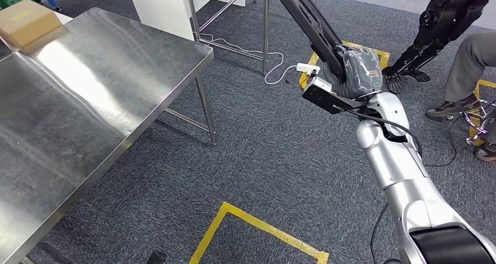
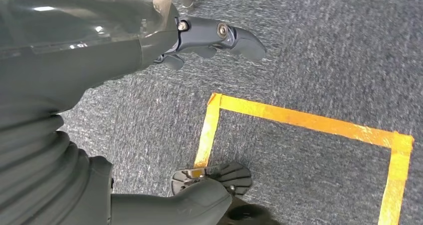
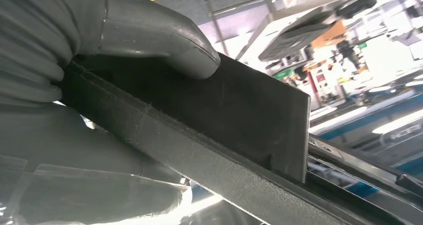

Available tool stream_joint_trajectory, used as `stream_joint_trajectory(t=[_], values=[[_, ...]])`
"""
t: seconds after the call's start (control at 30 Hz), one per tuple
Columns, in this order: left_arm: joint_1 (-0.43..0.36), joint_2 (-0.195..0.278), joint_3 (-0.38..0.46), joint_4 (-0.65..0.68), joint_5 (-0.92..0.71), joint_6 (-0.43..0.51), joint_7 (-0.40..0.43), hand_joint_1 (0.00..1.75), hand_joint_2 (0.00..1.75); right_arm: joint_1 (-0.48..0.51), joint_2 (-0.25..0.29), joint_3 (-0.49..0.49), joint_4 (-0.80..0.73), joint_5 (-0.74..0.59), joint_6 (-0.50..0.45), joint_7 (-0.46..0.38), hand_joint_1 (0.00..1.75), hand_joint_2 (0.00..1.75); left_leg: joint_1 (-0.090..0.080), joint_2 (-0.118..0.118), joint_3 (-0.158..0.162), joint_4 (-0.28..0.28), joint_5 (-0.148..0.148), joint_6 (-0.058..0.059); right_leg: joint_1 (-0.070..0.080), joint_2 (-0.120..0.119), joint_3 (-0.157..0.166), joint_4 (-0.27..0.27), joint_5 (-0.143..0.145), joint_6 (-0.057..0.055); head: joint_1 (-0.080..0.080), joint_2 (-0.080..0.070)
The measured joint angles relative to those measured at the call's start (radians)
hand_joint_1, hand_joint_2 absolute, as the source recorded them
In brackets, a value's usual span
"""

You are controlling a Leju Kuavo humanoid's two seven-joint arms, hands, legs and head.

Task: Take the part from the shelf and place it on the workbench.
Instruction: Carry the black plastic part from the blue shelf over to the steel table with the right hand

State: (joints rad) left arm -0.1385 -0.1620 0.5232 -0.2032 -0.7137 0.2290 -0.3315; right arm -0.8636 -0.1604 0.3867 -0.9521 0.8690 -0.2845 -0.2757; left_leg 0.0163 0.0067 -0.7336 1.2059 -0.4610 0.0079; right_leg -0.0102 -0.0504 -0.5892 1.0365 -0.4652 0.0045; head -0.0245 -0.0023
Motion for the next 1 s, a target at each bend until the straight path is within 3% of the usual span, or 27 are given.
stream_joint_trajectory(t=[0.07,0.13,0.2,0.27,0.33,0.4,0.43,0.47,0.53,0.6,0.63,0.7,0.77,0.83,0.9,0.93,0.97,1.0], values=[[-0.002,0.000,0.000,0.000,0.000,0.003,0.000,0.00,1.75,-0.007,-0.001,0.000,0.004,-0.005,0.001,-0.006,1.75,1.75,-0.013,0.039,0.066,-0.121,0.036,0.018,0.007,-0.016,0.001,0.000,-0.002,0.000,0.001,0.000],[-0.004,0.000,0.000,0.000,0.000,0.004,0.000,0.00,1.75,-0.012,-0.002,0.000,0.008,-0.007,0.002,-0.010,1.75,1.75,-0.025,0.052,0.083,-0.160,0.038,0.028,0.011,-0.032,0.001,-0.001,-0.004,0.001,0.001,0.000],[-0.004,-0.001,0.000,0.000,0.000,0.006,0.000,0.00,1.75,-0.015,-0.002,0.000,0.012,-0.008,0.004,-0.011,1.75,1.75,-0.024,0.032,0.086,-0.172,0.046,0.035,0.013,-0.041,0.002,-0.003,-0.007,0.007,0.001,0.000],[-0.005,-0.003,0.001,0.000,0.000,0.008,0.000,0.00,1.75,-0.020,-0.004,-0.001,0.015,-0.009,0.006,-0.013,1.75,1.75,-0.017,0.014,0.094,-0.189,0.057,0.045,0.011,-0.011,-0.013,0.033,-0.030,0.010,0.001,0.000],[-0.008,-0.006,0.000,0.000,-0.001,0.009,0.000,0.00,1.75,-0.025,-0.008,-0.001,0.021,-0.011,0.008,-0.015,1.75,1.75,-0.012,-0.005,0.097,-0.196,0.063,0.051,0.006,0.031,-0.064,0.145,-0.080,0.007,0.003,0.000],[-0.010,-0.009,0.000,0.000,-0.001,0.009,0.000,0.00,1.75,-0.025,-0.011,-0.001,0.029,-0.011,0.012,-0.016,1.75,1.75,-0.010,-0.028,0.097,-0.195,0.065,0.052,0.000,0.043,-0.121,0.263,-0.118,0.011,0.004,0.000],[-0.009,-0.010,0.000,0.000,-0.002,0.009,0.000,0.00,1.75,-0.025,-0.012,-0.001,0.033,-0.011,0.013,-0.016,1.75,1.75,-0.008,-0.041,0.097,-0.195,0.065,0.051,-0.004,0.045,-0.131,0.281,-0.117,0.019,0.004,0.000],[-0.009,-0.011,0.001,0.000,-0.002,0.009,0.000,0.00,1.75,-0.025,-0.013,-0.001,0.036,-0.012,0.014,-0.016,1.75,1.75,-0.006,-0.053,0.097,-0.194,0.066,0.049,-0.009,0.046,-0.120,0.255,-0.100,0.031,0.004,0.000],[-0.009,-0.011,0.001,0.000,-0.002,0.009,0.000,0.00,1.75,-0.028,-0.013,-0.001,0.040,-0.012,0.014,-0.017,1.75,1.75,-0.001,-0.076,0.093,-0.187,0.065,0.038,-0.024,0.067,-0.060,0.121,-0.044,0.057,0.005,0.000],[-0.010,-0.010,0.001,0.000,-0.002,0.011,0.000,0.00,1.75,-0.037,-0.013,0.000,0.047,-0.015,0.014,-0.023,1.75,1.75,-0.001,-0.095,0.081,-0.176,0.064,0.023,-0.032,0.096,-0.015,0.021,-0.008,0.064,0.006,0.000],[-0.009,-0.010,0.001,0.000,-0.002,0.012,0.001,0.00,1.75,-0.041,-0.011,0.001,0.053,-0.017,0.015,-0.028,1.75,1.75,-0.002,-0.104,0.074,-0.173,0.065,0.016,-0.032,0.105,-0.009,0.006,-0.004,0.059,0.006,0.000],[-0.005,-0.009,0.001,0.000,-0.002,0.015,0.001,0.00,1.75,-0.049,-0.006,0.003,0.066,-0.024,0.015,-0.040,1.75,1.75,0.002,-0.114,0.066,-0.175,0.071,0.005,-0.029,0.089,-0.009,0.006,0.000,0.043,0.004,0.000],[-0.003,-0.008,0.001,0.000,-0.002,0.018,0.001,0.00,1.75,-0.063,0.002,0.006,0.082,-0.031,0.014,-0.050,1.75,1.75,0.003,-0.083,0.052,-0.149,0.054,-0.003,-0.030,0.075,-0.010,0.005,0.004,0.030,0.000,0.000],[-0.004,-0.008,0.001,0.000,-0.002,0.021,0.001,0.00,1.75,-0.078,0.007,0.009,0.097,-0.037,0.013,-0.057,1.75,1.75,0.002,-0.034,0.006,-0.046,-0.003,-0.008,-0.025,0.060,-0.009,0.004,0.004,0.020,-0.005,0.000],[-0.006,-0.008,0.001,0.000,-0.002,0.023,0.001,0.00,1.75,-0.088,0.008,0.011,0.114,-0.044,0.012,-0.063,1.75,1.75,0.003,-0.017,-0.054,0.080,-0.054,-0.009,-0.017,0.042,-0.009,0.004,0.002,0.015,-0.007,0.000],[-0.006,-0.008,0.001,0.000,-0.002,0.024,0.001,0.00,1.75,-0.090,0.008,0.012,0.122,-0.047,0.011,-0.066,1.75,1.75,0.003,-0.015,-0.068,0.107,-0.058,-0.007,-0.014,0.032,-0.008,0.004,0.001,0.012,-0.007,0.000],[-0.006,-0.009,0.001,0.000,-0.002,0.025,0.001,0.00,1.75,-0.091,0.009,0.013,0.129,-0.049,0.010,-0.068,1.75,1.75,0.002,-0.014,-0.061,0.095,-0.043,-0.003,-0.010,0.023,-0.006,0.004,-0.001,0.011,-0.007,0.000],[-0.005,-0.009,0.001,0.000,-0.002,0.026,0.000,0.00,1.75,-0.093,0.011,0.014,0.135,-0.050,0.010,-0.069,1.75,1.75,0.000,-0.009,-0.034,0.044,-0.013,0.004,-0.007,0.014,-0.004,0.004,-0.003,0.009,-0.007,0.000]])
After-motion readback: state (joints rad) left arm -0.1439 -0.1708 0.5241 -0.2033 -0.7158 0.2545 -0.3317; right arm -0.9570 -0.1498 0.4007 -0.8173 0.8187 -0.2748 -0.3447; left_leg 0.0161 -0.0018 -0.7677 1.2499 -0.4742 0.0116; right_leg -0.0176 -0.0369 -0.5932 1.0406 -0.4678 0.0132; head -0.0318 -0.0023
